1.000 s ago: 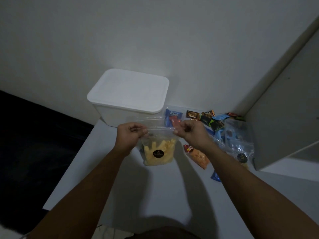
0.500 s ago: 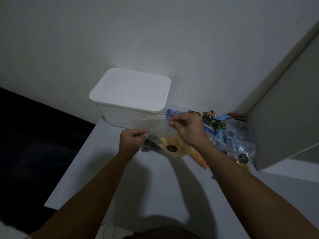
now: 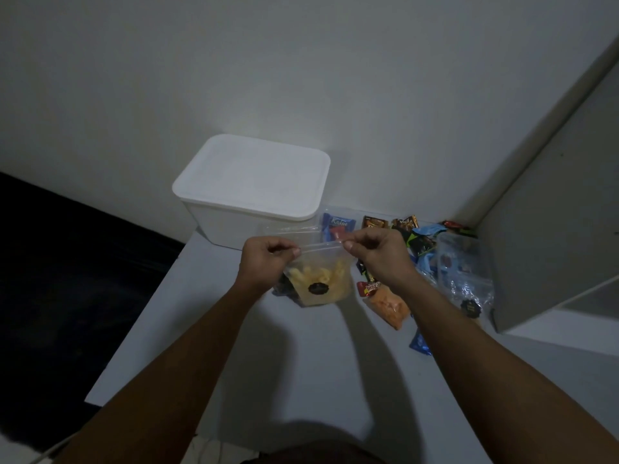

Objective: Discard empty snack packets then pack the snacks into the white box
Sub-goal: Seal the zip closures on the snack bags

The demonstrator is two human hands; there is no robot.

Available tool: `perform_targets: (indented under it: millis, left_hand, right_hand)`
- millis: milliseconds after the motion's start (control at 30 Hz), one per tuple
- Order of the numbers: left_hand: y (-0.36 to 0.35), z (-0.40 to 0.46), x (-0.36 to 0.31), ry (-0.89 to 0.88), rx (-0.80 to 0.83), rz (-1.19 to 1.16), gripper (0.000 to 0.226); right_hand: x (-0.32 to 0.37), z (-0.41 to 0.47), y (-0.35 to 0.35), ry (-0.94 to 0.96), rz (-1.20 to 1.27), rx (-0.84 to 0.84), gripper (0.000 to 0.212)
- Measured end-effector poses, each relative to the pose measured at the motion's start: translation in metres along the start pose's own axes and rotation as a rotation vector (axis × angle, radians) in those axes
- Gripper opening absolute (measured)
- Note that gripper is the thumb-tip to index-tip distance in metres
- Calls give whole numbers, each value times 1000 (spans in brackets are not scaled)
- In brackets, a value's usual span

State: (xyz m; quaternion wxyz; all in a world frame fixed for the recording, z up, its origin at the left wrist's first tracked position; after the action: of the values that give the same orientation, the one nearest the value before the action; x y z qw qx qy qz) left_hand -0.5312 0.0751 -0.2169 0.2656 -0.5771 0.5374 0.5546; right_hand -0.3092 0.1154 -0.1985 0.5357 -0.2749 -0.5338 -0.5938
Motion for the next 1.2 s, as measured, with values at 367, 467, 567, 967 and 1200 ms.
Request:
perform_targets:
  millis: [367, 467, 567, 967, 1200]
  left_hand:
    - [-16, -7, 2, 116, 169, 31, 8]
    - [-27, -11, 7, 183, 263, 140, 9]
    - [-36, -17, 9, 256, 340, 148, 7]
    - [-59, -32, 30, 450, 439, -4, 11]
    - [-65, -38, 35, 502, 449, -57, 20]
  right_hand:
    - [-8, -8, -12, -129, 100, 49, 12]
    - [-11, -10, -15, -167, 144, 15, 12]
    - [-11, -13, -17, -201, 213, -27, 11]
    - [-28, -29, -35, -390, 363, -54, 36]
    - [-29, -32, -40, -405, 349, 7, 19]
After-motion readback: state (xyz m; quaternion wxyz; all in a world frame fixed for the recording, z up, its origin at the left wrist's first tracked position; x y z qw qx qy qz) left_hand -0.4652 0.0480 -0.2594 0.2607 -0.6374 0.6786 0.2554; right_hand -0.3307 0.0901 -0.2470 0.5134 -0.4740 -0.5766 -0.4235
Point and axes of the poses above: each hand's wrist, its own z-axis towards the middle knuckle, its own y-axis out of the back of the hand, x = y × z, the point moved 9 cm from there along z, towards the middle knuckle, and after that the axes turned 15 degrees about y, right-handed, at the moved point
